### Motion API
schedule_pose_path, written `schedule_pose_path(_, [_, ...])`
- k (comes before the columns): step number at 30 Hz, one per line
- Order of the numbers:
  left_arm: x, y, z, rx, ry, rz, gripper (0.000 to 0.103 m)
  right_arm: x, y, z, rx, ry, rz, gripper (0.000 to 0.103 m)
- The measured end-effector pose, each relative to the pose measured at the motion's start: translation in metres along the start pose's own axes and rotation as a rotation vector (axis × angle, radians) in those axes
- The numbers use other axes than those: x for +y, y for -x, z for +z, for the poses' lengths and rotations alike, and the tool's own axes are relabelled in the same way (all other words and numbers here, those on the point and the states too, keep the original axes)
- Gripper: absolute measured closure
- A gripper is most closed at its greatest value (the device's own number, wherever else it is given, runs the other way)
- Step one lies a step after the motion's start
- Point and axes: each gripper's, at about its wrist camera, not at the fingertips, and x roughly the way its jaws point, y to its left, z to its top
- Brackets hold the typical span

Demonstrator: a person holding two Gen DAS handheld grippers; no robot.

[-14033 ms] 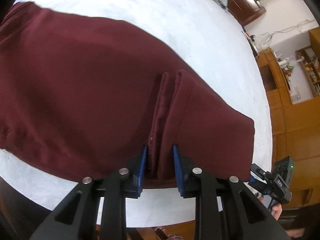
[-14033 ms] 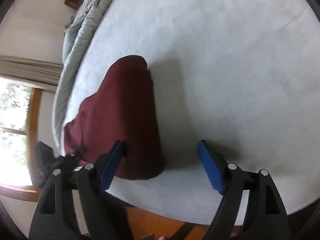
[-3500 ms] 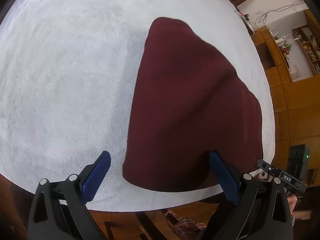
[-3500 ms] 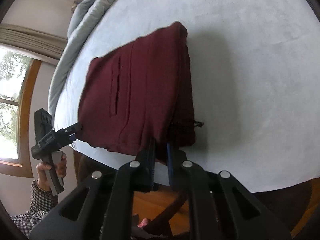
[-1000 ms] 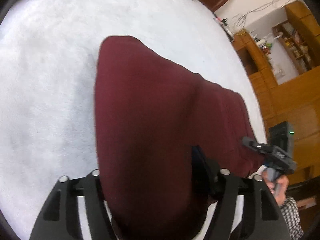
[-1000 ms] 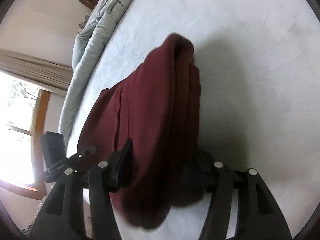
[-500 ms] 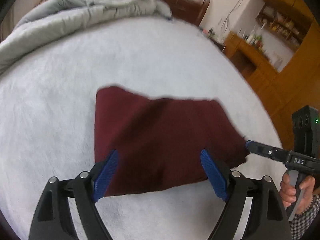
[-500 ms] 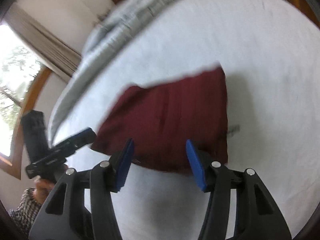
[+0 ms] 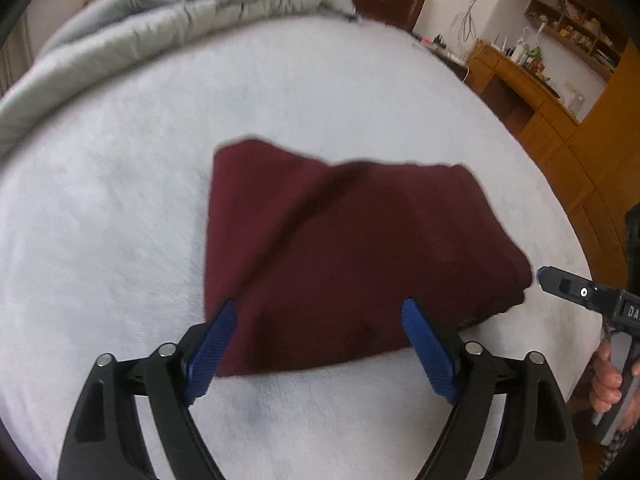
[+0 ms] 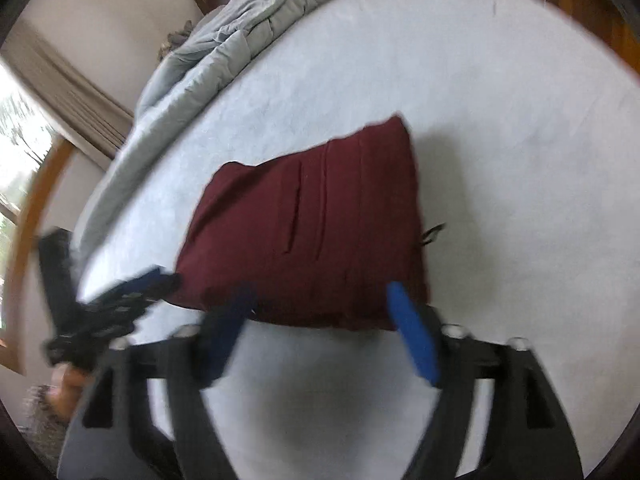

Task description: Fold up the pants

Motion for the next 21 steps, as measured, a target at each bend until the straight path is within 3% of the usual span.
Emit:
schedule_pose_path(3, [-0.012, 0.029, -0.003, -0.039, -0.025, 0.034, 0.004, 0.026, 0.022, -0.006, -0.023, 0.077, -0.122, 0.012])
schedule_pose_path(5, [-0.017, 0.041, -0.006, -0.049, -0.027, 0.048, 0.004, 0.038, 0.031, -0.009, -0.041, 0.101, -0.171, 0.012])
schedule_pose_path(11, [-0.016, 0.072, -0.015, -0.045, 0.046, 0.061, 0.004, 0.055, 0.052, -0.023, -0.045, 0.092, -0.212, 0.008])
schedule_pose_path(17, [-0.021, 0.102, -0.024, -0.074, 0.013, 0.071, 0.004, 0.065, 0.071, -0.033, -0.060, 0.105, -0.276, 0.006])
schedule_pose_path(21, [-0.027, 0.114, -0.029, -0.082, -0.003, 0.085, 0.004, 0.070, 0.080, -0.037, -0.066, 0.089, -0.254, 0.005])
